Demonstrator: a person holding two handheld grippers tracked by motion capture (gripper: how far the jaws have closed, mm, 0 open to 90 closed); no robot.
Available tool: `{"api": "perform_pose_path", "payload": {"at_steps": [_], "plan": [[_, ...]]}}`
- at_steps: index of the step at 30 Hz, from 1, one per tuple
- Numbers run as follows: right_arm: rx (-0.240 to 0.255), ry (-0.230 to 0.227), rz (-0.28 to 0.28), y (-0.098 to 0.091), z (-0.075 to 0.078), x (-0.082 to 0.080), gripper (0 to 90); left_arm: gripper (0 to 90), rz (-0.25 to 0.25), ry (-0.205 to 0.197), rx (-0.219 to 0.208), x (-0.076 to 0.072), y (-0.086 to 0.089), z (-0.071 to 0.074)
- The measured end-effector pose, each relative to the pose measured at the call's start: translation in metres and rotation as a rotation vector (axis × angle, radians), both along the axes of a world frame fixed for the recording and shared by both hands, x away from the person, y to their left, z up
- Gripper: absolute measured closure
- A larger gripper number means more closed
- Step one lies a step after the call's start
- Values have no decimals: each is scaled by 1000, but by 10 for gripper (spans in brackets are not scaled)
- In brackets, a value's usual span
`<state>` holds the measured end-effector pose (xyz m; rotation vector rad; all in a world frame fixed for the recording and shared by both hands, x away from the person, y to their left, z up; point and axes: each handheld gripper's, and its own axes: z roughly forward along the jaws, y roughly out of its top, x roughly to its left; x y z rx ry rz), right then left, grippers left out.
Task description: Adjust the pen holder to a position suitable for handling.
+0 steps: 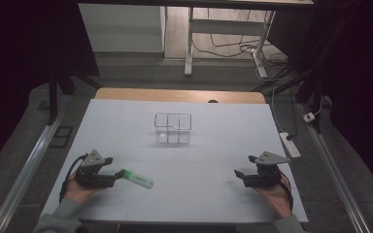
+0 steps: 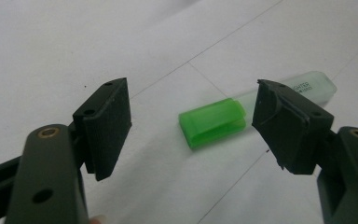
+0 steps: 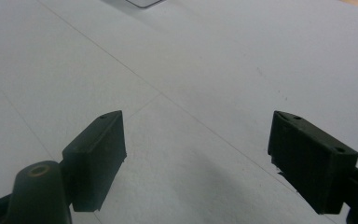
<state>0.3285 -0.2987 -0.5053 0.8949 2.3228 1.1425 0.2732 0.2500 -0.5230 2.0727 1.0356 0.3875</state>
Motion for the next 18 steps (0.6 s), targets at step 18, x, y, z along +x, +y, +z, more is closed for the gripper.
{"api": "perform_pose_path", "payload": {"at_steps": [18], "plan": [[-21, 20, 7, -2, -1, 2, 195, 278, -5, -12, 7, -2, 1, 2]]}}
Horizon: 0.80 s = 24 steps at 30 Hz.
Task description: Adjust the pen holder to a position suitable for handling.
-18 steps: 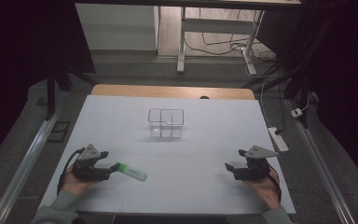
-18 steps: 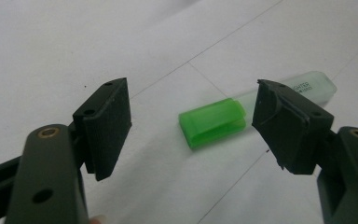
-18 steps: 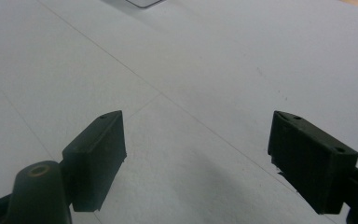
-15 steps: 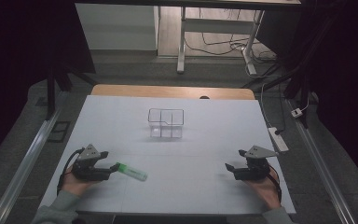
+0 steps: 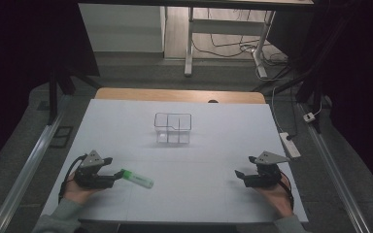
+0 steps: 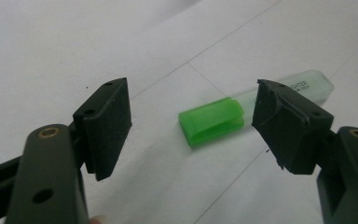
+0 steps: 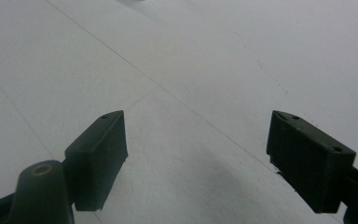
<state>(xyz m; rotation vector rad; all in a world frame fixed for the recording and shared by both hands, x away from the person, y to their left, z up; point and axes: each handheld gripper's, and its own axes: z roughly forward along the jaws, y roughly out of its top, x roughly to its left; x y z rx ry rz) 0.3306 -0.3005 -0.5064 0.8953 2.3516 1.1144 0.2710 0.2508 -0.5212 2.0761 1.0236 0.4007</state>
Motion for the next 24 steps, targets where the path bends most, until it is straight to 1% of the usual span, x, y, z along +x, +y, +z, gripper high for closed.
{"api": "perform_pose_path", "payload": {"at_steps": [4, 13, 14, 15, 16, 18, 23, 24], "plan": [[5, -1, -2, 0, 0, 0, 195, 279, -4, -2, 4, 0, 0, 0], [-4, 5, 2, 0, -1, 0, 195, 286, -19, -8, 15, 2, 1, 5], [-3, 4, 2, 0, 0, 0, 195, 288, -25, 1, 24, 3, 2, 6], [-4, 3, 2, 0, 0, 0, 195, 288, -25, 1, 24, 3, 2, 6], [-5, 2, 1, 0, 0, 0, 195, 291, -28, 4, 33, 4, 2, 6], [-7, 3, -1, 1, 0, 0, 195, 298, -52, 13, 56, 5, 1, 7], [-10, 7, -4, 1, -1, 0, 195, 312, -100, 2, 93, 6, -3, 13], [-10, 7, -4, 1, -1, 0, 195, 312, -100, 2, 93, 6, -3, 13]]}}
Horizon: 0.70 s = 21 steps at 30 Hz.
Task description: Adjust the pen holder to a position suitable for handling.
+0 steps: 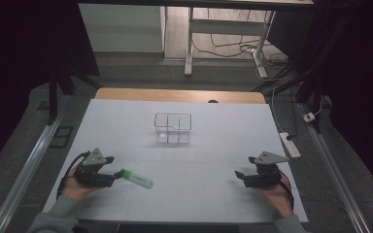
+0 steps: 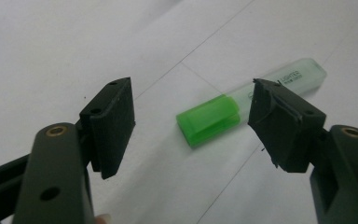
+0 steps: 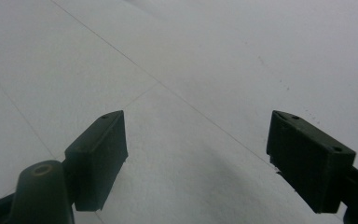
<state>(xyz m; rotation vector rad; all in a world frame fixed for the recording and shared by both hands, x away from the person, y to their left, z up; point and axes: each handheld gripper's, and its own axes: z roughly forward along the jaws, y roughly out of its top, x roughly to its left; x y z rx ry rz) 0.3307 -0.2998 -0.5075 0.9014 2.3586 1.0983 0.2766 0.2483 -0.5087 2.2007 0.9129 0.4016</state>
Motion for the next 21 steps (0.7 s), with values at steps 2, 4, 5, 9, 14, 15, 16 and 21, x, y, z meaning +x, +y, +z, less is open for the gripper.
{"api": "perform_pose_path", "payload": {"at_steps": [2, 4, 5, 9, 14, 15, 16, 21], "plan": [[-2, 1, 0, 0, 0, 0, 195, 313, -17, -1, 14, 1, -1, 2], [-8, 1, 2, 0, 0, 0, 195, 313, -31, -3, 27, 1, -2, 3], [-8, 1, 2, 0, 0, 0, 195, 313, -53, -3, 39, 1, -3, 4], [-5, 5, 2, 0, -1, 0, 194, 312, -88, 7, 58, 2, -4, 6], [-11, 11, 2, 1, -1, -1, 194, 312, -129, 23, 87, 4, -7, 7], [-10, 12, 2, 1, -1, -1, 194, 312, -129, 23, 87, 4, -7, 7], [-8, 11, 2, 1, -1, -1, 194, 312, -140, 28, 96, 5, -8, 7], [-3, 12, 2, 1, -1, -1, 194, 312, -166, 43, 102, 7, -8, 7]]}}
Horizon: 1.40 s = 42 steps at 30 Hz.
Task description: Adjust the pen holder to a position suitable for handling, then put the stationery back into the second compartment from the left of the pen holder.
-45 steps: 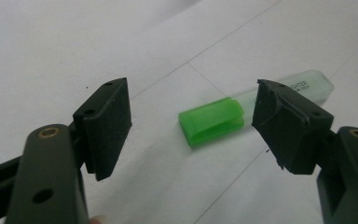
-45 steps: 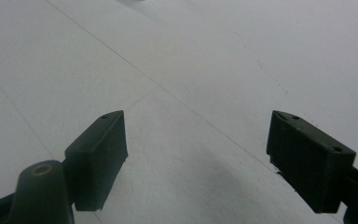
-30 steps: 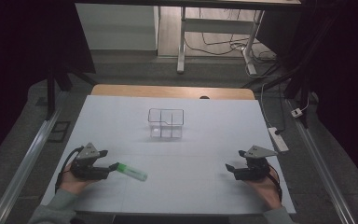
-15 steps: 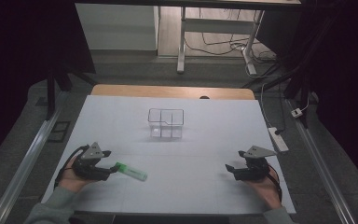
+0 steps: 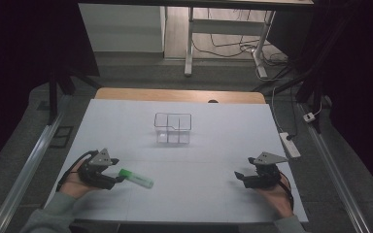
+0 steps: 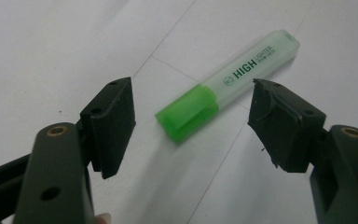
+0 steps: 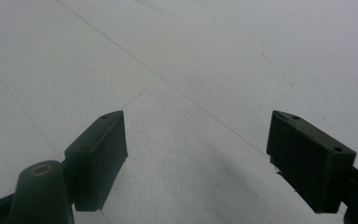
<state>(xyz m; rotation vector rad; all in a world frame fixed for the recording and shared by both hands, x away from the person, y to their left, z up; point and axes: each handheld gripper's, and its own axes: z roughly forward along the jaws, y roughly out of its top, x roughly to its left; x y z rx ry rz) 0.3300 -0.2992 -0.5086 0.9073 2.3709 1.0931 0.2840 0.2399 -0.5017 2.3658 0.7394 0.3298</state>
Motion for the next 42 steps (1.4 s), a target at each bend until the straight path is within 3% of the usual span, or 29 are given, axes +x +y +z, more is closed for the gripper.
{"api": "perform_pose_path", "payload": {"at_steps": [11, 19, 32, 39, 42], "plan": [[1, 2, 3, 0, 0, 0, 194, 304, -50, -6, 34, 12, -6, 12], [-1, 6, 7, 1, -1, 0, 194, 298, -152, 19, 86, 24, -15, 26], [-10, 10, 17, 3, -1, 0, 194, 294, -228, 61, 94, 38, -14, 25], [-20, 15, 20, 4, -2, 1, 194, 295, -265, 82, 128, 49, -18, 24], [-22, 16, 21, 5, -2, 1, 194, 294, -307, 97, 152, 53, -22, 23]]}}
